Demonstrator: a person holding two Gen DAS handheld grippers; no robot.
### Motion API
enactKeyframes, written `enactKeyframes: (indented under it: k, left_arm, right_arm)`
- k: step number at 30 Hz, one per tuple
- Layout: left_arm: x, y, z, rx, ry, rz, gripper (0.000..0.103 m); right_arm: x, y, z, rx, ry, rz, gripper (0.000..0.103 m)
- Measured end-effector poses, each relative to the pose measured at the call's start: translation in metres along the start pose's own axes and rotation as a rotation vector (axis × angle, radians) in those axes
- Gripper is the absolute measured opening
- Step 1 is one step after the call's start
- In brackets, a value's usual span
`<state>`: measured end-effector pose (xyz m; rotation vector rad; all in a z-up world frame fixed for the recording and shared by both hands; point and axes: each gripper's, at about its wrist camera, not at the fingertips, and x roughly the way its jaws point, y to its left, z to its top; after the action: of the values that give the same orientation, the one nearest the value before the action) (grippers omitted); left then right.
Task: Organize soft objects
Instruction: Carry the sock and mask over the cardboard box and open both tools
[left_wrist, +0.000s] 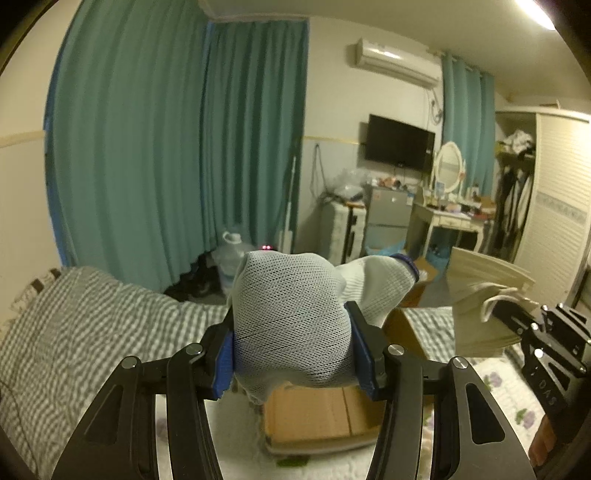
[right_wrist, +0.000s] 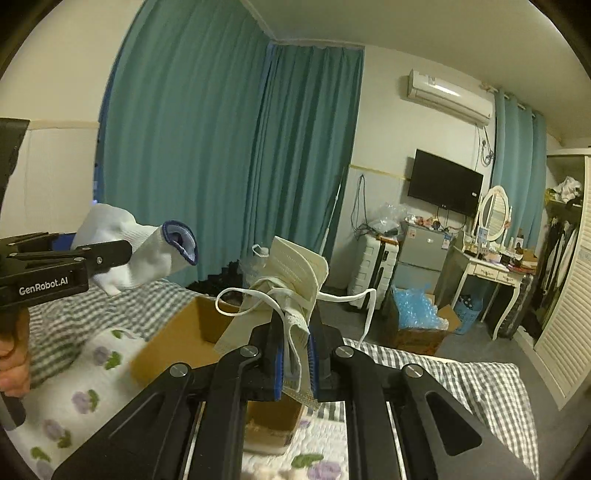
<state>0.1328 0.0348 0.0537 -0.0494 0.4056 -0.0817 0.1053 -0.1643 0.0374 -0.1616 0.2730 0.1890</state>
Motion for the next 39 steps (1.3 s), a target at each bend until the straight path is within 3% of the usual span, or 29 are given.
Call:
enactKeyframes:
  k: [10, 17, 25, 28, 31, 33, 36, 39]
  left_arm:
    - [0.075, -0.015, -0.028, 0.014, 0.127, 0.031, 0.052]
    - [0.121, -0.026, -0.060, 0.049, 0.287, 0.046, 0.052]
    - [0.140, -0.039, -0.079, 0.106, 0.369, 0.073, 0.055]
    - [0.145, -0.045, -0.084, 0.130, 0.394, 0.088, 0.058]
    - [0.145, -0.045, -0.081, 0.119, 0.397, 0.083, 0.060]
    - [0.142, -0.044, -0.079, 0.105, 0.399, 0.076, 0.060]
    - [0.136, -0.041, -0.076, 0.073, 0.392, 0.063, 0.063]
    - [0.127, -0.035, -0.068, 0.018, 0.367, 0.015, 0.064]
  right_arm:
    - [0.085, 0.001, -0.021, -0.002, 0.113, 0.047, 0.010]
    - [0.127, 0.023, -0.051, -0.053, 0.245, 0.088, 0.010]
    - [0.155, 0.031, -0.078, -0.087, 0.388, 0.098, 0.010]
    - [0.156, 0.034, -0.082, -0.107, 0.397, 0.086, 0.010]
    - [0.155, 0.034, -0.086, -0.101, 0.401, 0.078, 0.023]
    - [0.151, 0.032, -0.086, -0.097, 0.391, 0.072, 0.039]
    - [0.143, 0.028, -0.085, -0.084, 0.369, 0.064, 0.049]
    - [0.129, 0.021, -0.080, -0.053, 0.340, 0.057, 0.054]
